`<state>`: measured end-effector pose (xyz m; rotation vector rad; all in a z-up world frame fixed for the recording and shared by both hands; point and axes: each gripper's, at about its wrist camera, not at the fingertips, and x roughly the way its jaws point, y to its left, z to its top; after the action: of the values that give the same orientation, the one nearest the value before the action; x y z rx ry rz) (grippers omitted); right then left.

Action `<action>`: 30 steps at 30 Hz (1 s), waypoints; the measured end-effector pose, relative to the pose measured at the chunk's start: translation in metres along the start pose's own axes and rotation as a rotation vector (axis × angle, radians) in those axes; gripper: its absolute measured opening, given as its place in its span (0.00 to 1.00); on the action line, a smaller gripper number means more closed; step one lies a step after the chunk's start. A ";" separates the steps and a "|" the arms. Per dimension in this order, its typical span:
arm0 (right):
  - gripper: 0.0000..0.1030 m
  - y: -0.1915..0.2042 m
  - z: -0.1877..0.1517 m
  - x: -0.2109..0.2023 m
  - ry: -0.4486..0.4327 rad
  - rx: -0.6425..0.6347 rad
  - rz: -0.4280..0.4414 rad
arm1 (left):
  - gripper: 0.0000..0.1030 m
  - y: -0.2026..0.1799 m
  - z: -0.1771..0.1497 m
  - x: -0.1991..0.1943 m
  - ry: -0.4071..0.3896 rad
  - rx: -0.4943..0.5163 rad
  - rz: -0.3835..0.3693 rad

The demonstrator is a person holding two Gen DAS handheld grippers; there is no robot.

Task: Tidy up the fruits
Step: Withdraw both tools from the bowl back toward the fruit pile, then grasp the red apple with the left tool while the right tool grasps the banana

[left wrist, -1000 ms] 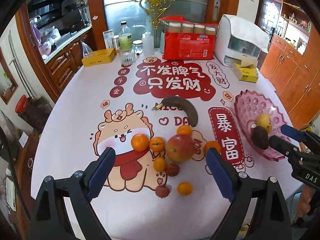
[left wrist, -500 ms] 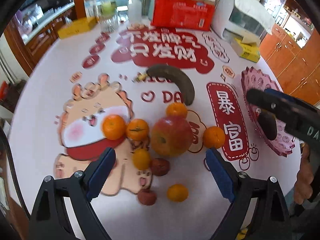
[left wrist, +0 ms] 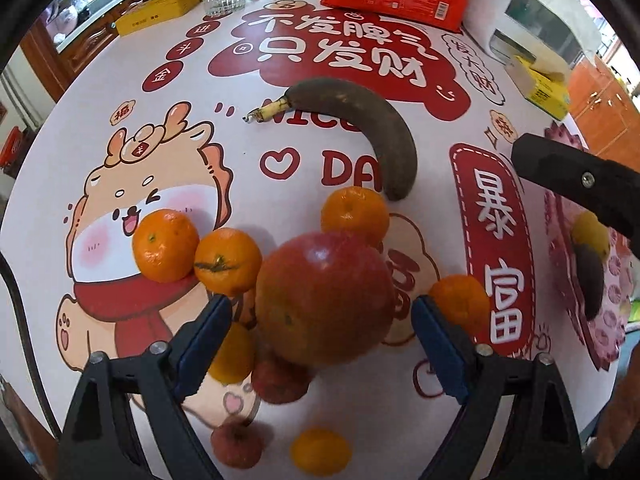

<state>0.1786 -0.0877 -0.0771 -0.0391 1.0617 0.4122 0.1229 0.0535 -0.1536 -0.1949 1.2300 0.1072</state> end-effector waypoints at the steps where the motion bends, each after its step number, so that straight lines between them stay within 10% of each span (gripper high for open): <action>1: 0.65 0.001 0.001 0.002 0.002 -0.005 0.001 | 0.70 0.001 0.001 0.003 0.006 -0.002 0.010; 30: 0.65 0.050 0.043 0.114 0.105 -0.074 -0.091 | 0.64 0.062 0.011 -0.046 -0.136 0.017 -0.096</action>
<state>0.2455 0.0034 -0.1452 -0.1752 1.1430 0.3701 0.1063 0.1180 -0.1121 -0.2279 1.0838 0.0261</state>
